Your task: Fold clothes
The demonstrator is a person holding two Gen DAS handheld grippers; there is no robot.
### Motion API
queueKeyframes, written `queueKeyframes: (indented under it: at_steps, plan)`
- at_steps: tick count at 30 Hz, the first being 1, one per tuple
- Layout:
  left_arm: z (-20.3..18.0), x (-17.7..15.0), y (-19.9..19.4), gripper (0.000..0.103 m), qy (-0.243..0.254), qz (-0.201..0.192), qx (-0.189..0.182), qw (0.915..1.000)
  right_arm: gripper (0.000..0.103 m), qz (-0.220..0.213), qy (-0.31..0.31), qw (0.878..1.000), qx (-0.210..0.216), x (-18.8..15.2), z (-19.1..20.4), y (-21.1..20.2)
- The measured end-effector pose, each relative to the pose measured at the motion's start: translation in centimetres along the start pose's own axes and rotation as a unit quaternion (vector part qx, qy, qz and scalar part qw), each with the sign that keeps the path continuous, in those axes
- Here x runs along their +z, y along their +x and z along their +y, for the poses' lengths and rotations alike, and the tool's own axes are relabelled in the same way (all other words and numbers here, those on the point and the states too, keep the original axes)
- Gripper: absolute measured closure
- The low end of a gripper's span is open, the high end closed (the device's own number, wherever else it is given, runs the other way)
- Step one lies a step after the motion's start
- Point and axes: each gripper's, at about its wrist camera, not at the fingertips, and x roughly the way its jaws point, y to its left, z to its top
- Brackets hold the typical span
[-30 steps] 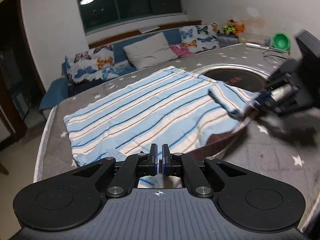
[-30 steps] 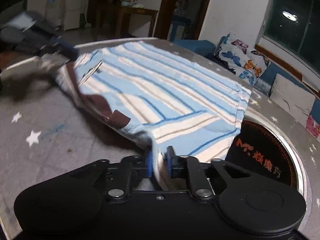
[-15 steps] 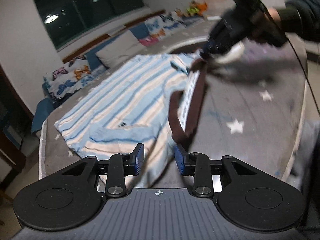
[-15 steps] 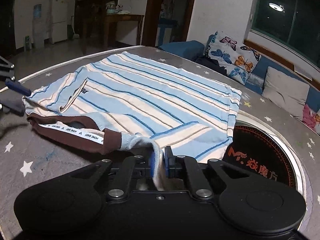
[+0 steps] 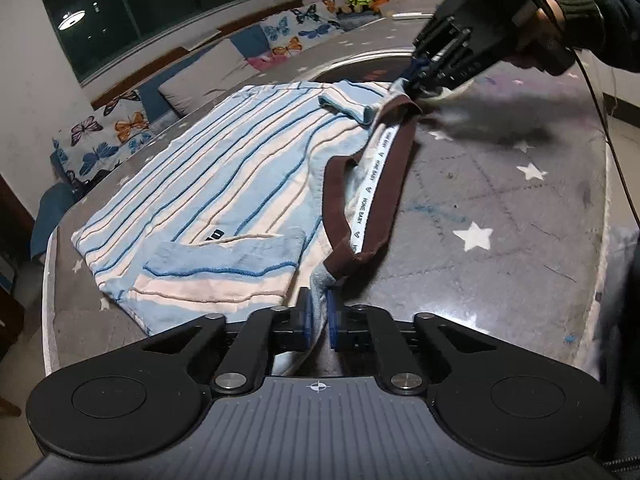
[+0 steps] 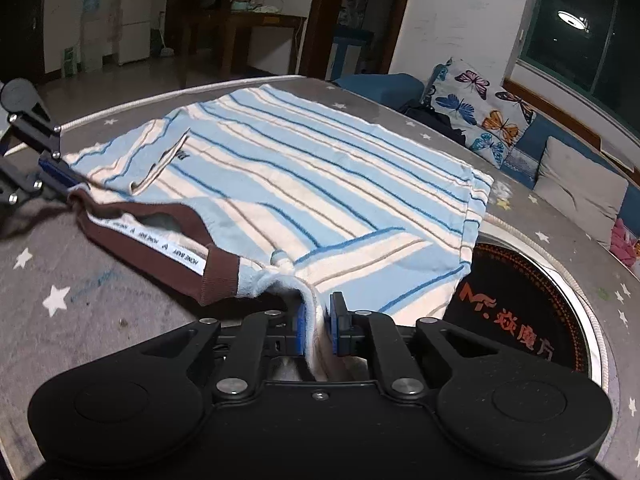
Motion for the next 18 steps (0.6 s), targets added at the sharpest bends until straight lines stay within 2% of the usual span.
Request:
queueKeyframes:
  at_steps: [4, 11, 18]
  plan:
    - [1.3, 0.4, -0.9, 0.099, -0.064, -0.024, 0.016, 0.9975, 0.094, -0.004, -0.003, 1.0, -0.002, -0.3, 0.2, -0.6]
    - [1.7, 1.0, -6.0, 0.099, -0.123, -0.081, 0.049, 0.9879, 0.095, -0.022, -0.008, 1.0, 0.012, -0.2, 1.0, -4.4]
    - [-0.7, 0.4, -12.7, 0.099, -0.162, -0.121, 0.04, 0.9785, 0.095, -0.033, -0.015, 0.999, 0.015, 1.4, 0.9, -6.0]
